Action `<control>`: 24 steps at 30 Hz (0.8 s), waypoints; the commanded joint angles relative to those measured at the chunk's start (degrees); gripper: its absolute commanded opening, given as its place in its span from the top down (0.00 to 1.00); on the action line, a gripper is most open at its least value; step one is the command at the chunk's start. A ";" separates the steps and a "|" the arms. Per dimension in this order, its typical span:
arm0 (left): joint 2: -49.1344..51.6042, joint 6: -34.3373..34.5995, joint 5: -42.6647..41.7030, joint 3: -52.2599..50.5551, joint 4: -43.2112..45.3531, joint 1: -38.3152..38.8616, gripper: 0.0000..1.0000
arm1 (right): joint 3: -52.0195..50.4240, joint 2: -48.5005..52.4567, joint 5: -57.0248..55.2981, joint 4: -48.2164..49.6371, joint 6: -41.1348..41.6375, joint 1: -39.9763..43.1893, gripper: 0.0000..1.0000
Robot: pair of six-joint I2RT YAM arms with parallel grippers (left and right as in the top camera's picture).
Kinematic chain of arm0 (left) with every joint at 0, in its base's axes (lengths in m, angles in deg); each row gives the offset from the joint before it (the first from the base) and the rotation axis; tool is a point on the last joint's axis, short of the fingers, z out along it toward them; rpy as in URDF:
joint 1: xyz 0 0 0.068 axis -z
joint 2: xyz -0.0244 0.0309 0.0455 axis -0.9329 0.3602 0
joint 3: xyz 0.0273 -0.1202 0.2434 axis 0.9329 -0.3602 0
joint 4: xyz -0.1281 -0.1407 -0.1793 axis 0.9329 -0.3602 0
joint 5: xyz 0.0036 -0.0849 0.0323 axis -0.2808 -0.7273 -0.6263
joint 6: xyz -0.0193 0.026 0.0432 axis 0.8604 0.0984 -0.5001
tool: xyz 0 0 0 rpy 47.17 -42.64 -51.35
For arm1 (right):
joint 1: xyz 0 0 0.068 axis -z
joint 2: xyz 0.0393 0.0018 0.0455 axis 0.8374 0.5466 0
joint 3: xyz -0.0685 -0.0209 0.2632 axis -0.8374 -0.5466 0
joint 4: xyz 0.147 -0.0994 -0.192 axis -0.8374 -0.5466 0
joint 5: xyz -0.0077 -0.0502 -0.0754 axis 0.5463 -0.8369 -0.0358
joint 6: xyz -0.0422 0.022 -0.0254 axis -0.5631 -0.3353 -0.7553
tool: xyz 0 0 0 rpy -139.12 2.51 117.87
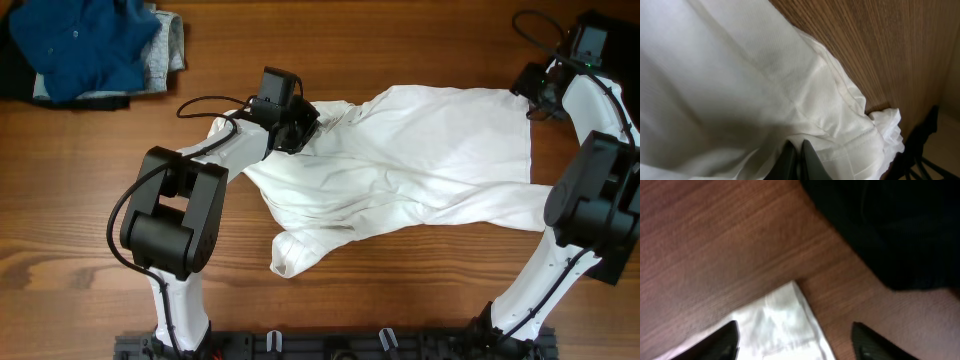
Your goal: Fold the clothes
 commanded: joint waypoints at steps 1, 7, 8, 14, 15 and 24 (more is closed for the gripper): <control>0.87 0.55 -0.48 0.42 -0.22 -0.17 0.96 | 1.40 2.47 -1.77 2.01 -2.54 -0.44 0.34; 0.85 0.55 -0.48 0.42 -0.22 -0.17 0.96 | 1.40 4.46 -1.60 4.15 -3.13 -1.77 0.43; 0.85 0.55 -0.48 0.42 -0.20 -0.17 0.96 | 1.40 4.83 -1.60 4.61 -3.69 -2.01 0.43; 0.87 0.55 -0.50 0.42 -0.22 -0.17 0.96 | 1.40 6.27 -1.81 5.77 -3.85 -3.23 0.47; 0.85 0.55 -0.50 0.42 -0.22 -0.17 0.96 | 1.40 6.62 -1.81 5.79 -3.74 -3.21 0.48; 0.85 0.20 -1.11 0.44 -0.07 -0.17 0.96 | 1.40 7.52 -3.58 6.16 -2.54 -3.17 0.79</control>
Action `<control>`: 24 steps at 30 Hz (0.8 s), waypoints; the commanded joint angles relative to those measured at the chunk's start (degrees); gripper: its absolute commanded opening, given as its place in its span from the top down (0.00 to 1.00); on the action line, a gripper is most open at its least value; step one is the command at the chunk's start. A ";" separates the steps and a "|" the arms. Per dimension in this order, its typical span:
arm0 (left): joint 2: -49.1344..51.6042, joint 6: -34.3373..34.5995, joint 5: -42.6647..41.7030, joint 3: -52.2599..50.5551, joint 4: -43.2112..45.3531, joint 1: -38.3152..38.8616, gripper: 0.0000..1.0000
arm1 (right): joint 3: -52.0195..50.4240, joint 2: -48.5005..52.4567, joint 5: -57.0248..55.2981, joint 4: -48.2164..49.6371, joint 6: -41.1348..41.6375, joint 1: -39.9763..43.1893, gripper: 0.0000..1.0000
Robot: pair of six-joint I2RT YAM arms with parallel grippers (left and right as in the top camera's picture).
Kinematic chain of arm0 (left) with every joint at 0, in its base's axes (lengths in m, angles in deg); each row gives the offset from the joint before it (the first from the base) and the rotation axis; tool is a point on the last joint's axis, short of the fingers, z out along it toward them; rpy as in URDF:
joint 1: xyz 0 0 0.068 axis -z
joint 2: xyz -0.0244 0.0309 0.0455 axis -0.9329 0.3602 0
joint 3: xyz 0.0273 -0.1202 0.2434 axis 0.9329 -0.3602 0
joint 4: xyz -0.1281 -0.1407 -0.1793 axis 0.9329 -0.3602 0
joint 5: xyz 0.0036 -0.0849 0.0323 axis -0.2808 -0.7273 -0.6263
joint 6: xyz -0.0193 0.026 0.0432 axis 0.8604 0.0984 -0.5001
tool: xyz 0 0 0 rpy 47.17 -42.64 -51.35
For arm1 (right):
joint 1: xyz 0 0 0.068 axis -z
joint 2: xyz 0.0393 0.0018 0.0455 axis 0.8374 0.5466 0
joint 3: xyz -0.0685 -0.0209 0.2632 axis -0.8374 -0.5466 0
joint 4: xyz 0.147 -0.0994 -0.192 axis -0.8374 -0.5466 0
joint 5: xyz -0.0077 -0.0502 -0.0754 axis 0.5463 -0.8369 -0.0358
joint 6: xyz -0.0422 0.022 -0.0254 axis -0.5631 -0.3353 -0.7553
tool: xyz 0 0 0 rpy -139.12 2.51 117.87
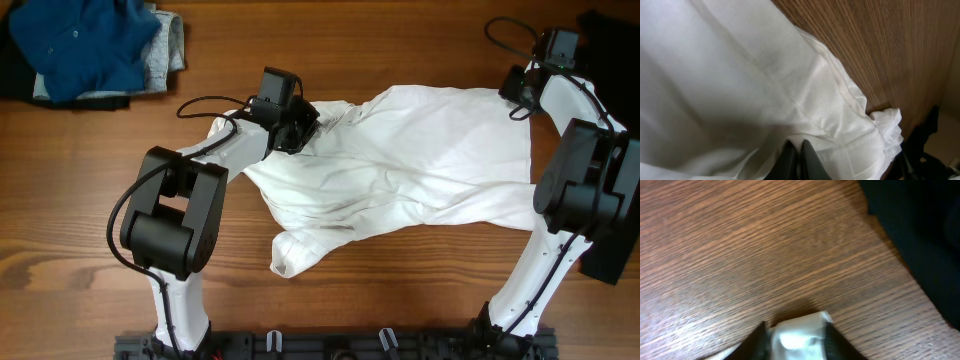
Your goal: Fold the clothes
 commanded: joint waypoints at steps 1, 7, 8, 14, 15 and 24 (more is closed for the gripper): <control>0.85 -0.13 -1.36 0.44 0.24 -0.17 0.96 | 0.90 2.01 -0.92 0.33 1.51 -0.04 0.85; -1.14 -5.27 -1.51 0.50 3.02 -0.17 0.96 | 0.94 1.90 -0.83 0.37 7.30 -0.04 0.96; -2.27 -7.34 -1.27 0.57 3.61 -0.33 0.96 | 1.31 1.77 -0.66 0.15 7.56 -0.04 0.95; -8.98 -13.46 3.10 2.32 1.64 -2.45 0.96 | 3.56 -1.53 -0.46 -0.59 8.87 -0.07 0.96; -9.99 -13.70 3.19 2.43 1.66 -2.95 0.96 | 3.74 -2.64 -0.46 -0.59 9.40 -0.07 0.96; -19.43 -20.39 5.64 6.43 -1.92 -4.68 0.96 | 3.89 -13.57 -0.66 -1.55 11.41 0.00 0.96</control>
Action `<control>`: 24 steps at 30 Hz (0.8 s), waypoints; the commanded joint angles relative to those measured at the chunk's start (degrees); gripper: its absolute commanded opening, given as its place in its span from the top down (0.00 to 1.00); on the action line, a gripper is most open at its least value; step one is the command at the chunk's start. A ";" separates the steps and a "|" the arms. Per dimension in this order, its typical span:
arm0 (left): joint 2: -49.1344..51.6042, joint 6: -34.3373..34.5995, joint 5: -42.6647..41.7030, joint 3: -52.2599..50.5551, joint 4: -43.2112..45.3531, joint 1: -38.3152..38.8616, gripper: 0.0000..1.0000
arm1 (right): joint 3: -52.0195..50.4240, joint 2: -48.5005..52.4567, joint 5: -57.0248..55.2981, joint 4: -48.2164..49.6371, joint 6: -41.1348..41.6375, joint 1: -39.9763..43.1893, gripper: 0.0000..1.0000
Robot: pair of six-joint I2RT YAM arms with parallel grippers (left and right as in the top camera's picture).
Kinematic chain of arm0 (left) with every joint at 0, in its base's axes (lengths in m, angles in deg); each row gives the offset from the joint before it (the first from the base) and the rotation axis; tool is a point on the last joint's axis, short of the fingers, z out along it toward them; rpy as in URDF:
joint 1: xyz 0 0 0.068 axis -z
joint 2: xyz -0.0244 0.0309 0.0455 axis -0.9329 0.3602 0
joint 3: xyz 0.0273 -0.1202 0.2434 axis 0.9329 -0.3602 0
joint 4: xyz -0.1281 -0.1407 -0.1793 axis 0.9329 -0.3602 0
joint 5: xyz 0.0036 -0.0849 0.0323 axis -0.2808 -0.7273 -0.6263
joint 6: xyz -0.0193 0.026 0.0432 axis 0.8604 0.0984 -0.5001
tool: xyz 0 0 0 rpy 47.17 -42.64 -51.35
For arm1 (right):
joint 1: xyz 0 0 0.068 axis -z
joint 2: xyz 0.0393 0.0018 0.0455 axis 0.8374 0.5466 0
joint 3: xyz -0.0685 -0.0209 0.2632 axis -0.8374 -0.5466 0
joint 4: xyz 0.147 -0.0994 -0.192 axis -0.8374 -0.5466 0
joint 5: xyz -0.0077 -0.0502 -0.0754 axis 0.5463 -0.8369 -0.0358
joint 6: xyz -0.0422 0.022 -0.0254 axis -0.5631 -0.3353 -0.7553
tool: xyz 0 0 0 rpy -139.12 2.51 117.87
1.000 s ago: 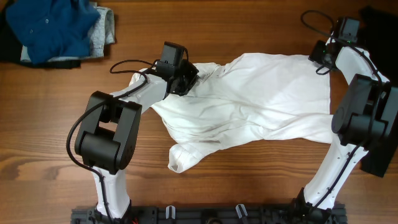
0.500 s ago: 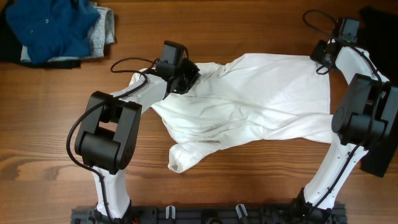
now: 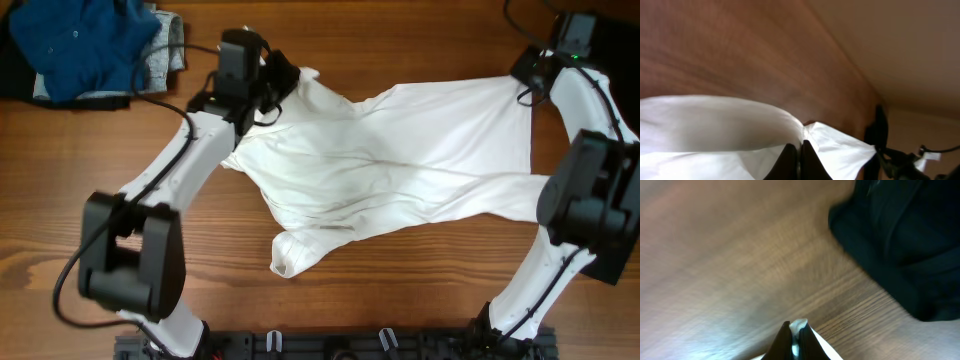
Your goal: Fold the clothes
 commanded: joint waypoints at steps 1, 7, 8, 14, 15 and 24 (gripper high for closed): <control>-6.45 -6.56 4.15 4.35 -4.09 0.37 0.96 | 1.99 -7.87 -0.37 -0.31 1.51 0.00 0.96; -15.02 -10.01 15.54 9.84 -14.97 2.32 0.96 | 1.99 -15.65 -0.11 -1.57 1.60 -0.04 0.96; -16.92 -11.30 16.37 10.75 -16.33 2.56 0.96 | 1.99 -17.73 0.09 -2.21 1.73 -0.04 0.96; -27.58 -13.00 21.57 14.91 -22.12 2.54 0.96 | 1.99 -25.99 0.24 -6.16 2.21 -0.04 0.96; -29.51 -13.99 21.73 15.45 -22.69 2.54 0.96 | 1.99 -26.97 0.26 -6.84 2.23 -0.04 0.96; -40.48 -13.92 21.90 15.76 -26.91 2.64 0.96 | 1.99 -34.56 0.33 -13.53 4.57 -0.04 0.96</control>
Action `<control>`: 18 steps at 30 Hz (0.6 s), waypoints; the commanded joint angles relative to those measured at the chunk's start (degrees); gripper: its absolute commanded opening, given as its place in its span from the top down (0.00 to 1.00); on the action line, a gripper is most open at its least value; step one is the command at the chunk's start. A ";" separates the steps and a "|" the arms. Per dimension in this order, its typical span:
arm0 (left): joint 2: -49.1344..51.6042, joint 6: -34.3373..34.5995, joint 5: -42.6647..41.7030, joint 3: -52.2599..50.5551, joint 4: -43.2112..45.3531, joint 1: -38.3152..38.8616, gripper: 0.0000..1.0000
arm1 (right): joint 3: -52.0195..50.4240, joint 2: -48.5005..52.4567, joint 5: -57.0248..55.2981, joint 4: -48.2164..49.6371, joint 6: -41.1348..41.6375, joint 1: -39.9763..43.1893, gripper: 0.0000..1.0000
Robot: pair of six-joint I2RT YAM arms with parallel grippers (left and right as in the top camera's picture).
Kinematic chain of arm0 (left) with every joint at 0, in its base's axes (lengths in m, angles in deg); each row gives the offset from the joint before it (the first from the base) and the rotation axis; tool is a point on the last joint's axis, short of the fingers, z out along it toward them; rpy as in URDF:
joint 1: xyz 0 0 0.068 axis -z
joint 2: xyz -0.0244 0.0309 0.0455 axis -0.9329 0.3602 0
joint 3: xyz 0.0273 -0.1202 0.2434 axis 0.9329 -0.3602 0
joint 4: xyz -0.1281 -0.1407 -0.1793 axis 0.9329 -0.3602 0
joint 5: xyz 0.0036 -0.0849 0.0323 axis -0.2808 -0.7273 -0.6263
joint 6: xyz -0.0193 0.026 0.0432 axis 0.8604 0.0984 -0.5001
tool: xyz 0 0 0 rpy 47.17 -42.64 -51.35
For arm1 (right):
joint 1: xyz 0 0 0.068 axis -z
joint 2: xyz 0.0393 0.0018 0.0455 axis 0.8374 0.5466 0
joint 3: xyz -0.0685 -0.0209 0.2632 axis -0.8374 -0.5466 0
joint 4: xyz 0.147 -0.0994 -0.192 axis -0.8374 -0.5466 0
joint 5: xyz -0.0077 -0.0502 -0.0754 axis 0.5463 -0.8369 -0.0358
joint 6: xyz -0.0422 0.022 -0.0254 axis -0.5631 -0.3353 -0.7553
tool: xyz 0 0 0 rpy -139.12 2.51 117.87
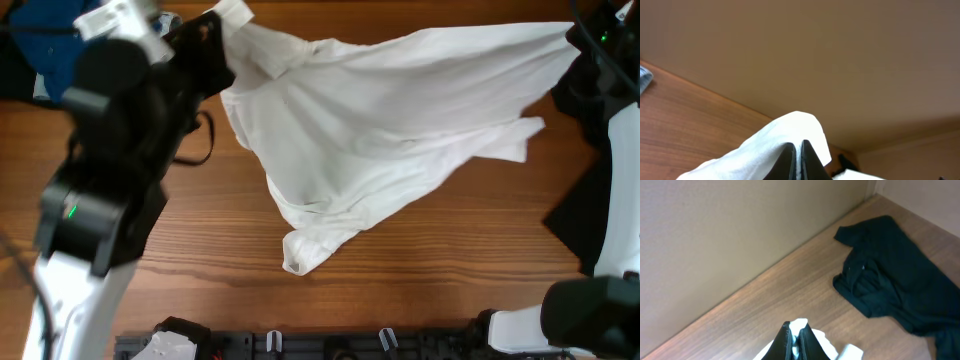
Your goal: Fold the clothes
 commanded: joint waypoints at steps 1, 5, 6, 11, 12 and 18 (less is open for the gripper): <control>-4.22 -1.70 1.77 1.09 -0.76 0.24 0.96 | 1.77 -4.70 0.44 -1.46 1.92 -0.04 0.96; -7.52 -4.13 9.92 5.03 -4.72 4.50 0.96 | 1.77 -13.18 0.46 -2.67 1.86 -0.04 0.96; -7.50 -4.48 11.65 6.62 -6.05 5.75 0.96 | 1.77 -14.93 0.46 -2.84 1.86 -0.04 0.95; -4.74 -5.55 20.04 16.22 -12.50 11.78 0.96 | 1.84 -22.53 0.46 -2.97 1.84 -0.04 0.96; -4.00 -6.21 21.57 17.84 -13.25 12.52 0.96 | 1.95 -23.43 0.46 -3.04 1.81 -0.04 0.96; 5.01 -11.58 37.75 31.91 -15.74 15.89 0.96 | 5.79 -24.81 0.44 -4.00 1.84 -0.04 0.96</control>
